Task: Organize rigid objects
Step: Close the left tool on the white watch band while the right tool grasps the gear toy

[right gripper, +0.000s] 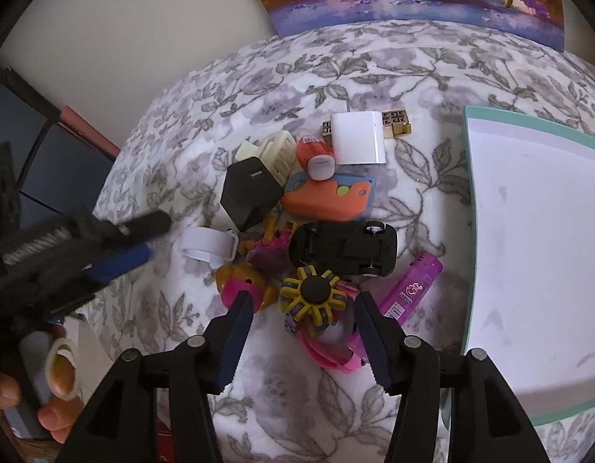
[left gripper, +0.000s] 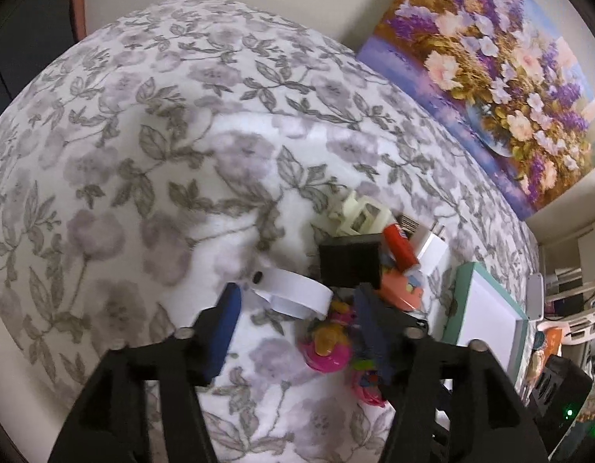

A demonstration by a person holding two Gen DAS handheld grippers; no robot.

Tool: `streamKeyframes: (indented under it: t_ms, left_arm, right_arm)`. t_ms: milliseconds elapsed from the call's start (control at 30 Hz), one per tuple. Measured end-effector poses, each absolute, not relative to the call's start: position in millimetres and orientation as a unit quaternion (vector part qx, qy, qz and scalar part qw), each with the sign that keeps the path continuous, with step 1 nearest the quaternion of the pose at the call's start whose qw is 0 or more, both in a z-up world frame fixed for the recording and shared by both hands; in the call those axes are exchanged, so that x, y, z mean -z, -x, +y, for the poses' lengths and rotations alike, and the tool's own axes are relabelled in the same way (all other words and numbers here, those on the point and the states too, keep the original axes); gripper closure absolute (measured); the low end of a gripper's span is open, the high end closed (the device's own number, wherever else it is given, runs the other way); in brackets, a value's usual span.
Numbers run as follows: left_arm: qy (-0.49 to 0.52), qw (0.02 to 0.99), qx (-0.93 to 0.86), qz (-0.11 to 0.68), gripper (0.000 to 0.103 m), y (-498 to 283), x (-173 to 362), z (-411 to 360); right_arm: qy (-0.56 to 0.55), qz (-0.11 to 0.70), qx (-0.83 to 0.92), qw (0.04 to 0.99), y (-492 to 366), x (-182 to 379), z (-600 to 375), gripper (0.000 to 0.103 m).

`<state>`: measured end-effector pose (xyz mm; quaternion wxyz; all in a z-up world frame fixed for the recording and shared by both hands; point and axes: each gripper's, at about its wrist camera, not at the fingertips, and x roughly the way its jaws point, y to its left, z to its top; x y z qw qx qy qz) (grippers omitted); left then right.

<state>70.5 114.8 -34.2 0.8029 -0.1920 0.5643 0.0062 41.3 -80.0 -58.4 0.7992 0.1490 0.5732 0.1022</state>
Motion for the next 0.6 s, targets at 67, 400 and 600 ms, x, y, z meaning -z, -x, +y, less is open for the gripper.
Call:
streamKeyframes:
  t_ms: [67, 400, 600]
  left_arm:
    - [0.188, 0.798, -0.007, 0.573, 0.038, -73.7, 40.3, 114.9]
    - [0.173, 0.773, 0.010, 0.610, 0.037, -89.6, 80.6, 99.4]
    - [0.167, 0.767, 0.006, 0.620, 0.038, -91.8, 95.7, 96.1]
  right_arm:
    - [-0.147, 0.577, -0.102, 0.797, -41.8, 61.8, -78.4, 0.044]
    - [-0.131, 0.582, -0.095, 0.797, -46.3, 72.1, -72.5, 0.044]
    - [-0.128, 0.579, -0.093, 0.800, -46.8, 72.4, -71.0, 0.044]
